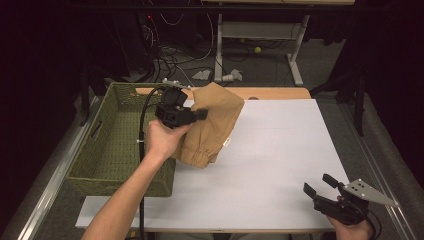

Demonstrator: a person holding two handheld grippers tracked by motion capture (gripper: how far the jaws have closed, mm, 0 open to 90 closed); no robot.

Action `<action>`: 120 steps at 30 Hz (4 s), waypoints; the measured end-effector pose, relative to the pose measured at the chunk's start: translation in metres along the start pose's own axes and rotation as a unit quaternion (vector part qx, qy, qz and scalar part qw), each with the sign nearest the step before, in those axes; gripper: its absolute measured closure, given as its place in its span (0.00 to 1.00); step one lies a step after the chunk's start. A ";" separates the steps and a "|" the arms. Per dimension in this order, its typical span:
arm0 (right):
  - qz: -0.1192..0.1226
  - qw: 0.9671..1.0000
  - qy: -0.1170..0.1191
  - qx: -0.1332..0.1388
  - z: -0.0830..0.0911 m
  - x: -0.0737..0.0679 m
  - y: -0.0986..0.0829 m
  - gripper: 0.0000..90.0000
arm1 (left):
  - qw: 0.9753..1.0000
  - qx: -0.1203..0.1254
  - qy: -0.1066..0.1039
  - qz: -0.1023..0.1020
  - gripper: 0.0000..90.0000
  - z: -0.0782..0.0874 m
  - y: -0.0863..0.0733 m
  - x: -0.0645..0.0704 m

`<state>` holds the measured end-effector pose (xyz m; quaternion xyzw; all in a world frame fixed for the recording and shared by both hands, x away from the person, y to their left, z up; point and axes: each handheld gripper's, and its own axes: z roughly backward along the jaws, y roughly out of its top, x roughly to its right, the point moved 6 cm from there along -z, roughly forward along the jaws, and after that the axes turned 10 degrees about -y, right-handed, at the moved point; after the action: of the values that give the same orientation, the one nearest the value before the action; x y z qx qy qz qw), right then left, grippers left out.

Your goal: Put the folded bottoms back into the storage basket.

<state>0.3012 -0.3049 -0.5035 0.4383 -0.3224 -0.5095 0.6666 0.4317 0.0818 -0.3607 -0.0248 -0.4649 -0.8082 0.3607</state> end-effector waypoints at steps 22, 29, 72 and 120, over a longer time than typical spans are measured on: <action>0.001 1.000 -0.002 0.001 0.000 -0.001 0.000 0.26 | 1.000 0.028 0.002 0.013 0.88 0.033 -0.008 -0.010; 0.001 1.000 -0.002 0.001 0.000 -0.001 0.000 0.26 | 0.999 0.037 0.002 0.015 0.88 0.042 -0.010 -0.012; 0.002 1.000 -0.004 0.000 0.000 -0.001 0.000 0.26 | 0.992 0.108 0.019 0.058 0.88 0.117 -0.035 -0.043; 0.001 1.000 -0.006 -0.002 0.000 -0.001 0.000 0.26 | 0.983 0.108 0.102 0.106 0.88 0.112 -0.071 -0.102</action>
<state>0.3011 -0.3039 -0.5035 0.4340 -0.3258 -0.5117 0.6661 0.4311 0.2469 -0.3876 0.0471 -0.5049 -0.7089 0.4903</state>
